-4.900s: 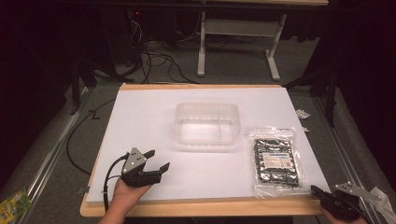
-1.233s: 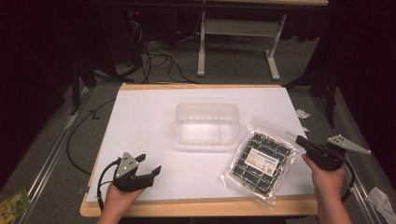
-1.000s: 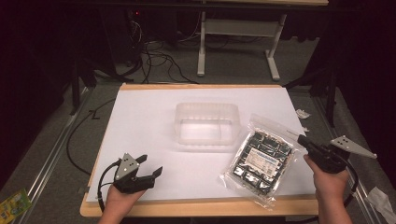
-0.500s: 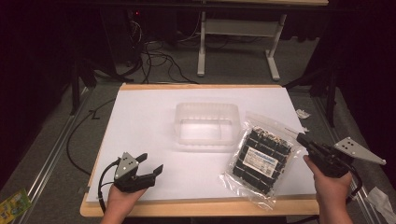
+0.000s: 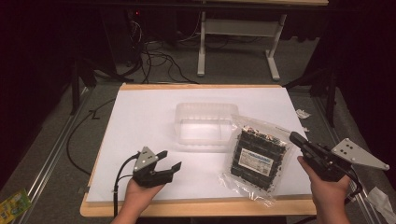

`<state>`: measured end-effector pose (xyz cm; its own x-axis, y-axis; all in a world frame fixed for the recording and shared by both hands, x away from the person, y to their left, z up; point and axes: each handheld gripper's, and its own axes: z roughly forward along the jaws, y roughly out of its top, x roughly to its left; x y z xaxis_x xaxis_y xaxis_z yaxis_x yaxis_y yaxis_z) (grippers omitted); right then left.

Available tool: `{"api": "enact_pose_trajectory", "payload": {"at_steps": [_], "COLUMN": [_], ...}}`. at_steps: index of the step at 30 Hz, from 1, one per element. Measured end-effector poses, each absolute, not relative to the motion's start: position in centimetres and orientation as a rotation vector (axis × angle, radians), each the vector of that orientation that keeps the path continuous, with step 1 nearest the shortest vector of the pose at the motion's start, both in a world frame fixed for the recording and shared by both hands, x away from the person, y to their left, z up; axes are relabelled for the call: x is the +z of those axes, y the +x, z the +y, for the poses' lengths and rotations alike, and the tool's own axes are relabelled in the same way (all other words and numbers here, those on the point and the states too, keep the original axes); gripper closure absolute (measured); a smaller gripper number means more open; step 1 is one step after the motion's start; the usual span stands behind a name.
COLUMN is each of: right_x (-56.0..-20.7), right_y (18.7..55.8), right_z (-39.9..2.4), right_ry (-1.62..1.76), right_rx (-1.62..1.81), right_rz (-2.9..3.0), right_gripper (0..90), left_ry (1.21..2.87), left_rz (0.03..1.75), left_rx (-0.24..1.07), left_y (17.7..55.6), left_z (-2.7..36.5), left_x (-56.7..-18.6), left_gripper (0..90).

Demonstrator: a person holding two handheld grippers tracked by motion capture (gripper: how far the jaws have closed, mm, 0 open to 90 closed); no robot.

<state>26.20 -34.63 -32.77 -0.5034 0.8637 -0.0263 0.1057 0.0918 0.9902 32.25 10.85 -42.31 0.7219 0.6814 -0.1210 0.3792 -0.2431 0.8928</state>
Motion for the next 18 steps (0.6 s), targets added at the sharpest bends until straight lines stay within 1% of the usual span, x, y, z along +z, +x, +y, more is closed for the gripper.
{"api": "enact_pose_trajectory", "payload": {"at_steps": [2, 7, 13, 15, 18], "right_x": [-32.6, -32.5, -32.7, -32.7, -32.8], "right_y": [26.1, 25.9, 25.9, 26.0, 26.0], "right_z": [-34.4, -34.0, -34.1, -34.1, -34.2], "right_ry": [0.946, 0.934, 0.935, 0.935, 0.939], "right_rx": [1.472, 1.483, 1.49, 1.495, 1.498], "right_rz": [1.724, 1.723, 1.721, 1.72, 1.718], "right_gripper": [90.0, 90.0, 90.0, 90.0, 90.0], "left_ry": [1.875, 1.9, 1.9, 1.928, 1.948], "left_rz": [0.791, 0.682, 0.614, 0.633, 0.644], "left_rx": [0.34, 0.36, 0.333, 0.265, 0.166], "left_y": [32.7, 33.9, 36.0, 36.9, 37.8], "left_z": [8.9, 3.6, -1.4, -2.6, -3.6], "left_x": [-42.3, -42.0, -40.7, -40.8, -41.5], "left_gripper": [37.4, 48.5, 53.4, 57.1, 67.6]}}
